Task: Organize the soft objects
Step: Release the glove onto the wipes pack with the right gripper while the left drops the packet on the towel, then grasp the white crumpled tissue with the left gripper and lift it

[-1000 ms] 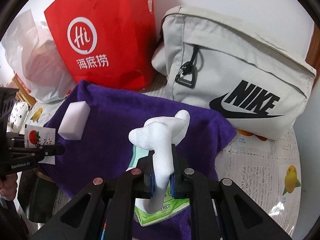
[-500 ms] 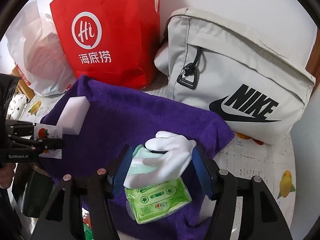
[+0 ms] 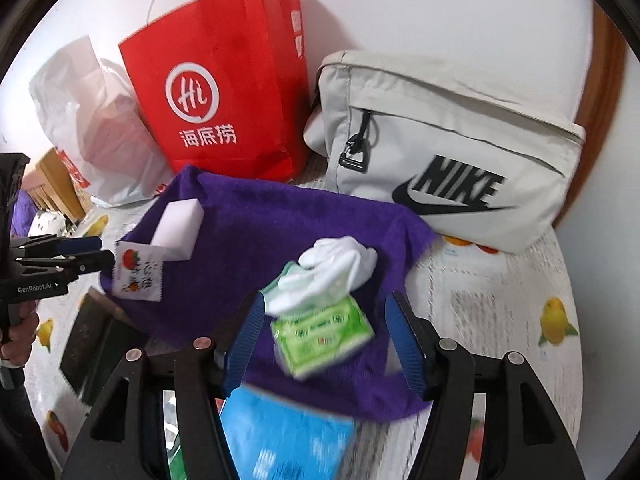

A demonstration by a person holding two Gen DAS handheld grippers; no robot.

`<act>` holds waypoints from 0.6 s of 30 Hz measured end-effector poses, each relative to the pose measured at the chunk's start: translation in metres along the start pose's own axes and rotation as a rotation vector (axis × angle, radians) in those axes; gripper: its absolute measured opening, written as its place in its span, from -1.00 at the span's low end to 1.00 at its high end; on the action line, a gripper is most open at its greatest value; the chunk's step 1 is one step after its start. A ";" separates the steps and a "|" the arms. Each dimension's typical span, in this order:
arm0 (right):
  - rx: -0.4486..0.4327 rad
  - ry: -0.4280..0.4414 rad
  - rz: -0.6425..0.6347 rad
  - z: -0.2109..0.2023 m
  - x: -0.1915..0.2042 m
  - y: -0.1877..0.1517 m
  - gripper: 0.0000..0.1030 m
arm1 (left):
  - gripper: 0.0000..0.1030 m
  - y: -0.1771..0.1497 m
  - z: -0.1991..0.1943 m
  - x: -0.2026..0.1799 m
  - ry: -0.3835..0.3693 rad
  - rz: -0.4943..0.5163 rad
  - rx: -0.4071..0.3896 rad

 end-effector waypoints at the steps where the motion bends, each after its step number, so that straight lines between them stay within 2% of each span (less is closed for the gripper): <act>1: -0.007 0.007 0.004 -0.007 0.000 -0.004 0.22 | -0.06 -0.004 -0.011 -0.002 0.007 -0.002 -0.016; 6: -0.077 0.012 0.025 -0.051 -0.003 -0.027 0.51 | -0.06 -0.027 -0.044 -0.009 -0.011 -0.016 -0.018; 12: -0.100 0.030 0.035 -0.088 -0.005 -0.063 0.51 | -0.06 -0.060 -0.067 -0.025 -0.017 -0.033 -0.009; 18: -0.050 0.077 0.065 -0.105 0.000 -0.107 0.51 | 0.01 -0.100 -0.085 -0.049 -0.037 -0.038 -0.011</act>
Point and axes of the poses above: each gripper's, at about its wrist camera, not at the fingertips, and z roughly the way its jaws point, x to its left, y to its top, the point moved 8 cm from there along z, roughly the way its jaws point, and after that the axes turned 12 degrees about z, right-handed, at the moved point
